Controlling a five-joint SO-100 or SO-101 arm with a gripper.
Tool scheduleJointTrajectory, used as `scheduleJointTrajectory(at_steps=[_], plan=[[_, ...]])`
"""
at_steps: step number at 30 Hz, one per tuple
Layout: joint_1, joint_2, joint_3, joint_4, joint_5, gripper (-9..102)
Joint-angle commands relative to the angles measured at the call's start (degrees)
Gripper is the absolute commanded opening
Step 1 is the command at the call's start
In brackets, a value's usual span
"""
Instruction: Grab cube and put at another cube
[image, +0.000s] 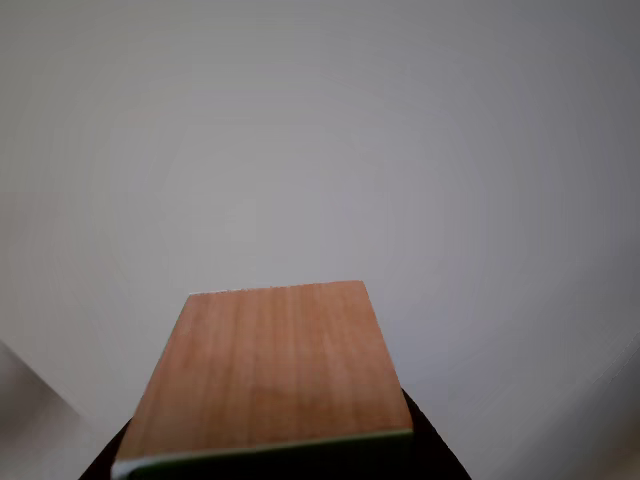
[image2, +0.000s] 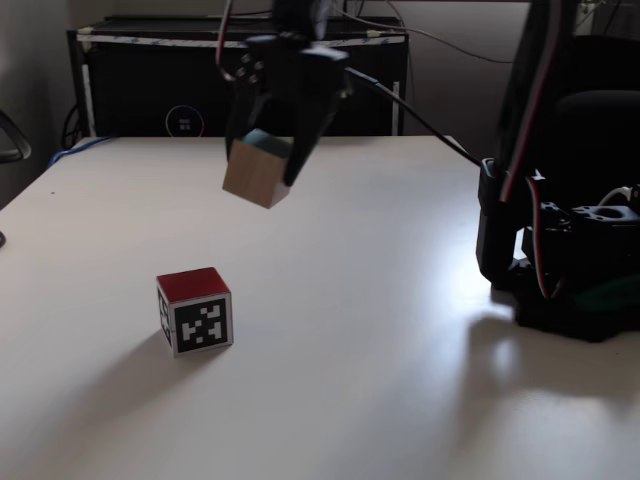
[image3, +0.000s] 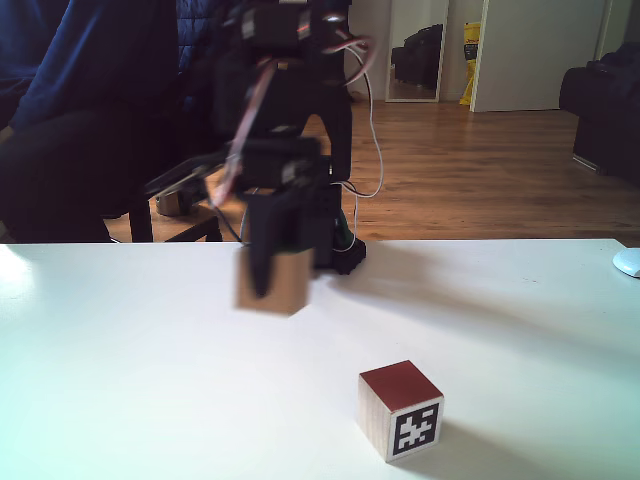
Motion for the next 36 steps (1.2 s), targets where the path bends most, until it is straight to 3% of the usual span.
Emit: scheduleJointTrajectory(at_steps=[1, 10, 36], plan=[[-7.38, 7.47, 0.44, 2.46, 2.29, 20], [-22.15, 1.85, -6.68, 8.44, 8.88, 20], [-18.9, -32.26, -39.9, 12.48, 13.1, 20]])
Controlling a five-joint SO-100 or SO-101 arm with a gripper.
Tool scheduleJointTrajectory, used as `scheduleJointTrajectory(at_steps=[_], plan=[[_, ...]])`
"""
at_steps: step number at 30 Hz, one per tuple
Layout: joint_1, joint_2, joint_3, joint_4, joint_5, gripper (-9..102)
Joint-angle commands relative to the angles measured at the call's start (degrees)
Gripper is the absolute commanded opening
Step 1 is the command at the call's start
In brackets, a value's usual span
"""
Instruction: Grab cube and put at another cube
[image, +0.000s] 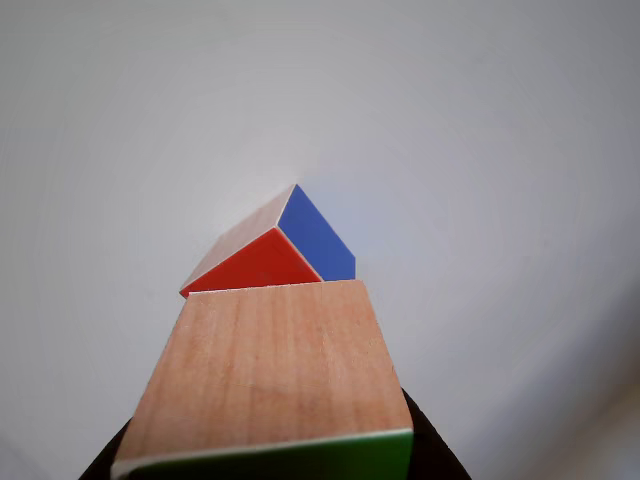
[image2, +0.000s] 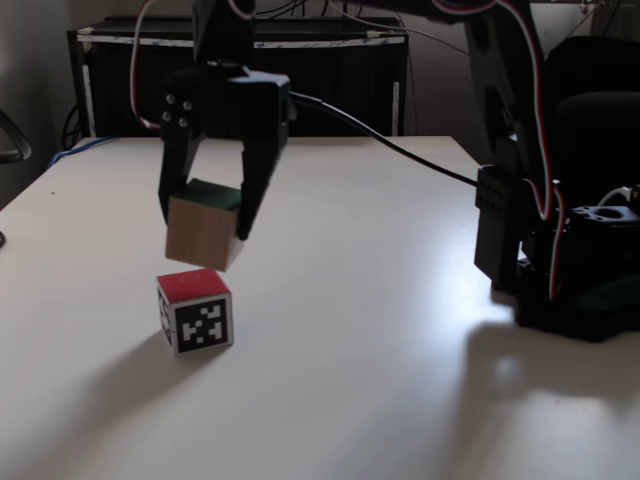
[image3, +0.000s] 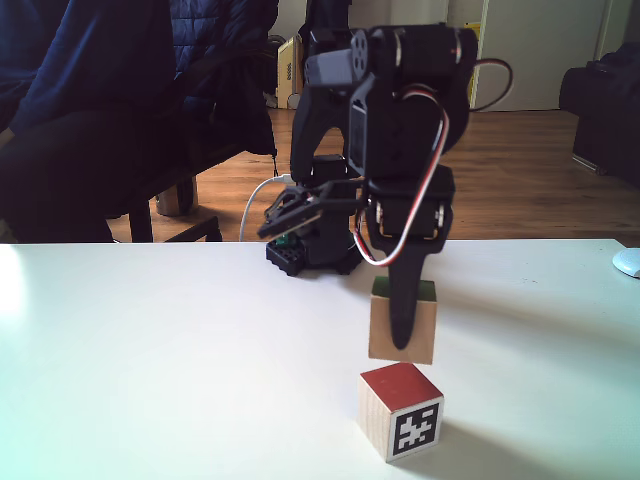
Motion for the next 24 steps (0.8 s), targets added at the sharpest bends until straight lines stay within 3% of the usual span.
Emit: scheduleJointTrajectory(at_steps=[1, 24], plan=[[0.97, -2.02, -6.33, 1.67, 0.53, 20], [0.18, -9.32, -11.51, 2.81, 2.46, 26]])
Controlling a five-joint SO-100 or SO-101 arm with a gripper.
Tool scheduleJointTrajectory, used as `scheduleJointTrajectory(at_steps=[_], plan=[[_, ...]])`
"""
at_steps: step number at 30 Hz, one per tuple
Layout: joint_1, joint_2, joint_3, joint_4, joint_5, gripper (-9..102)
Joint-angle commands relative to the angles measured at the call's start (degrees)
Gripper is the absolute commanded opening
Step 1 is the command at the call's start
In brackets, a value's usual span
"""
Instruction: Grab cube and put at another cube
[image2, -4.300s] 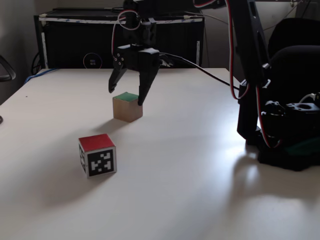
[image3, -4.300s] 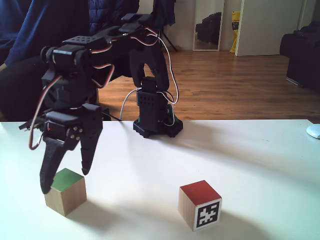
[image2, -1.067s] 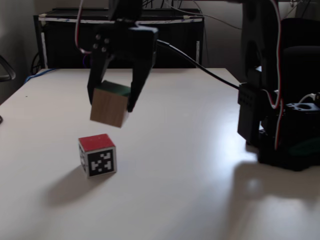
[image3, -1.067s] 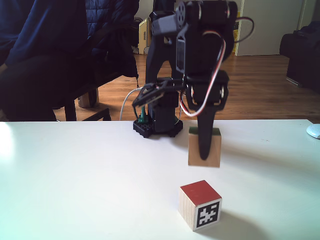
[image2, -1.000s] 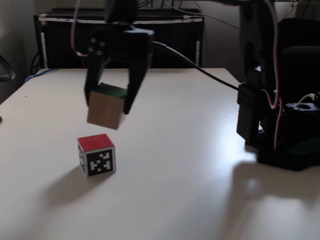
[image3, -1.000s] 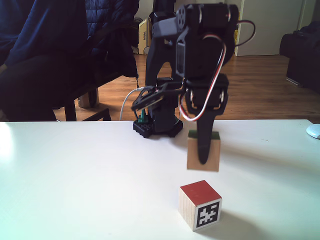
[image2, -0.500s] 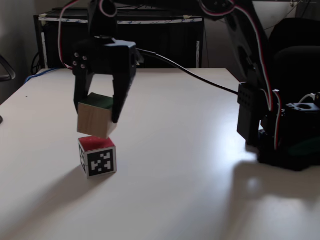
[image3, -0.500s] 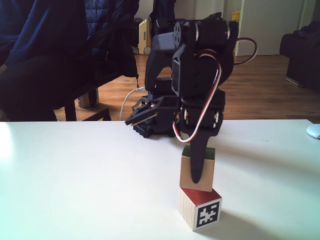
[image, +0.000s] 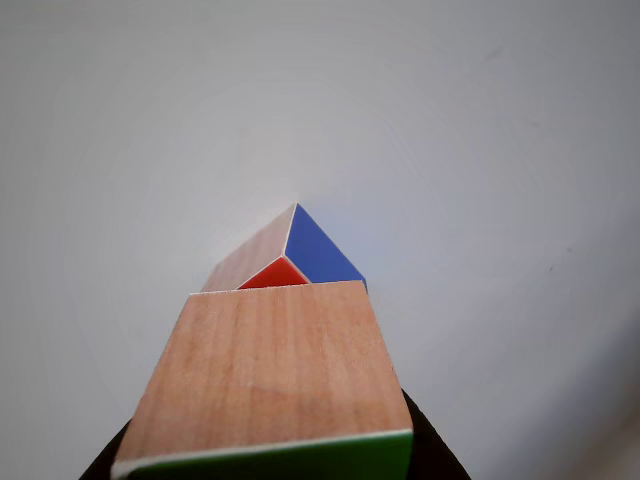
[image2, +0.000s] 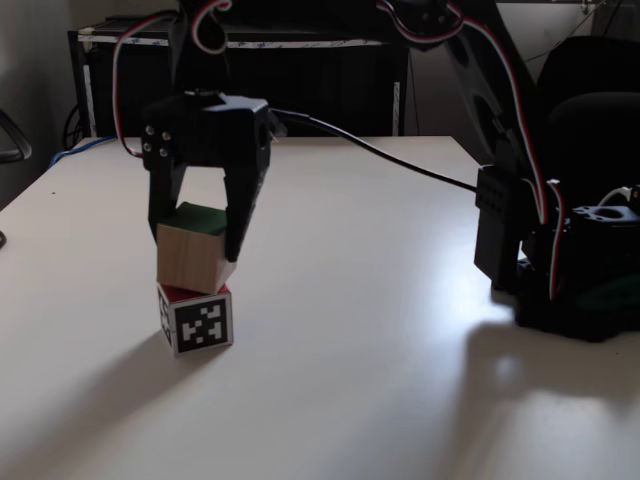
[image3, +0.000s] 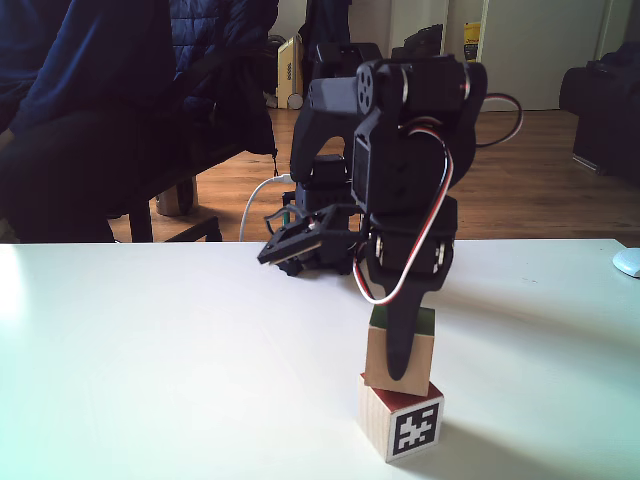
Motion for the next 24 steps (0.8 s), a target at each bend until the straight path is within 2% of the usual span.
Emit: scheduleJointTrajectory(at_steps=[1, 5, 7, 11, 18, 24], plan=[[-0.62, 0.26, -2.46, 0.26, 0.53, 27], [-1.23, 0.09, -2.29, 0.26, 0.18, 33], [-1.58, -0.09, -2.2, 0.26, -1.05, 46], [-1.76, -0.18, -2.2, 0.35, -0.53, 51], [-0.88, 5.01, -2.02, 0.35, 0.53, 50], [-3.69, 28.83, 13.27, 0.35, -1.93, 49]])
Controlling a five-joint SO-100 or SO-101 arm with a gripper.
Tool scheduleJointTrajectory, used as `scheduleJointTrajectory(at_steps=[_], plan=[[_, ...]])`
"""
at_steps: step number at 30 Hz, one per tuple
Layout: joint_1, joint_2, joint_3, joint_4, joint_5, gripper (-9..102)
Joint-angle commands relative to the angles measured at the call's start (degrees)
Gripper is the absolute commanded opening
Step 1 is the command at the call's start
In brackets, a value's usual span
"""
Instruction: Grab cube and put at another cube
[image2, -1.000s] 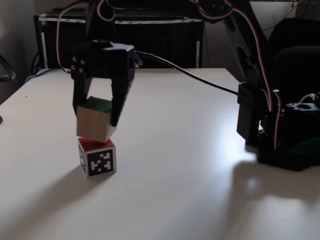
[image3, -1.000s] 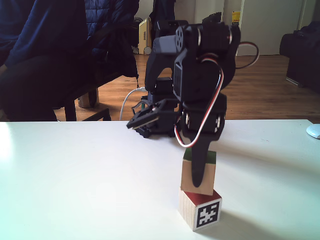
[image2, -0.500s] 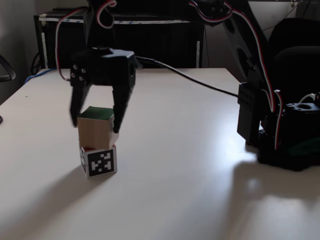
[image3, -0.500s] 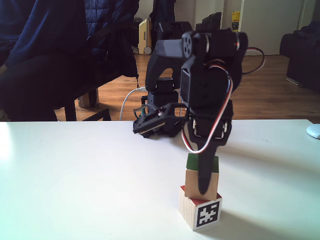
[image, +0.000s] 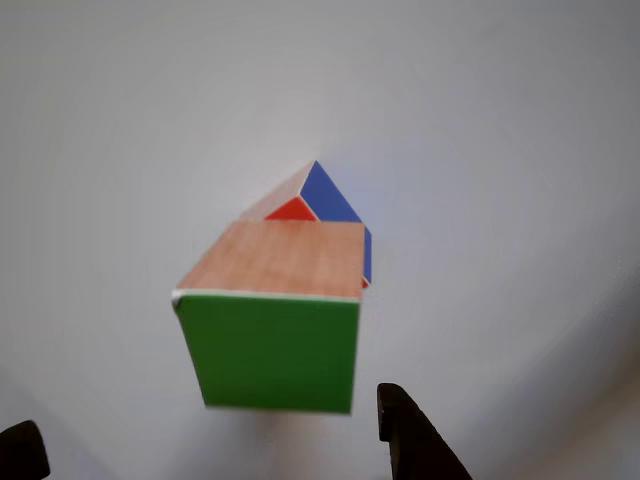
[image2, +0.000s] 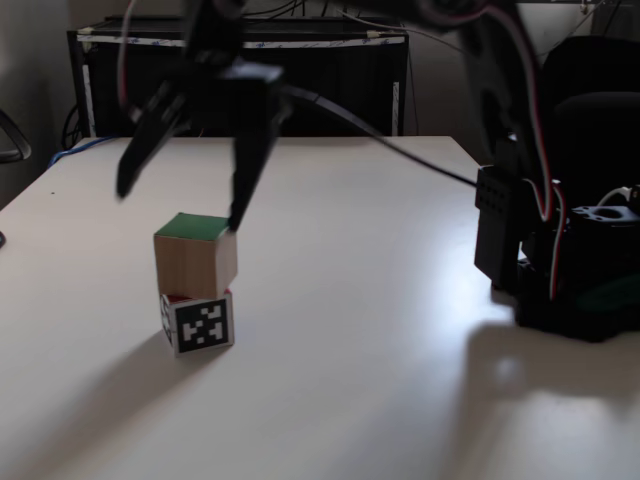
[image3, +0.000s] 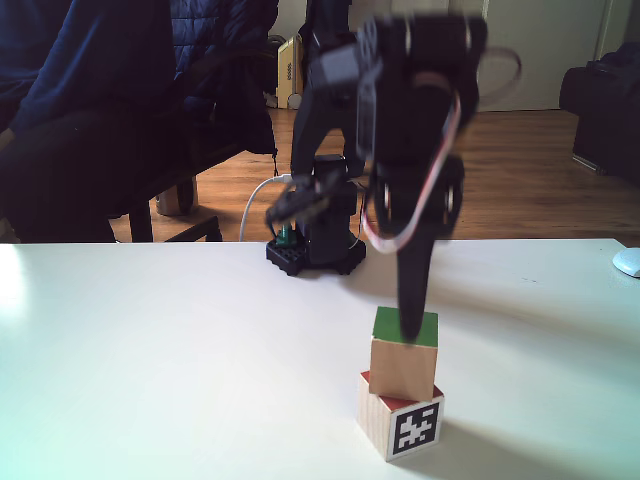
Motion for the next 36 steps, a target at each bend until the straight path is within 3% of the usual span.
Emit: scheduleJointTrajectory(at_steps=[1, 10, 17, 22, 24, 27, 29, 36], plan=[[-2.02, 20.48, 9.05, 0.35, -1.67, 49], [4.04, 57.3, 29.53, 0.26, -12.3, 48], [18.98, 79.28, 50.27, -8.7, -23.64, 47], [23.82, 89.65, 69.87, -18.63, -26.63, 44], [24.61, 95.01, 77.87, -21.88, -25.66, 37], [22.76, 108.02, 90.09, -24.35, -26.1, 12], [20.3, 115.75, 95.89, -22.06, -27.69, 1], [19.95, 115.75, 106.96, -25.4, -27.33, 0]])
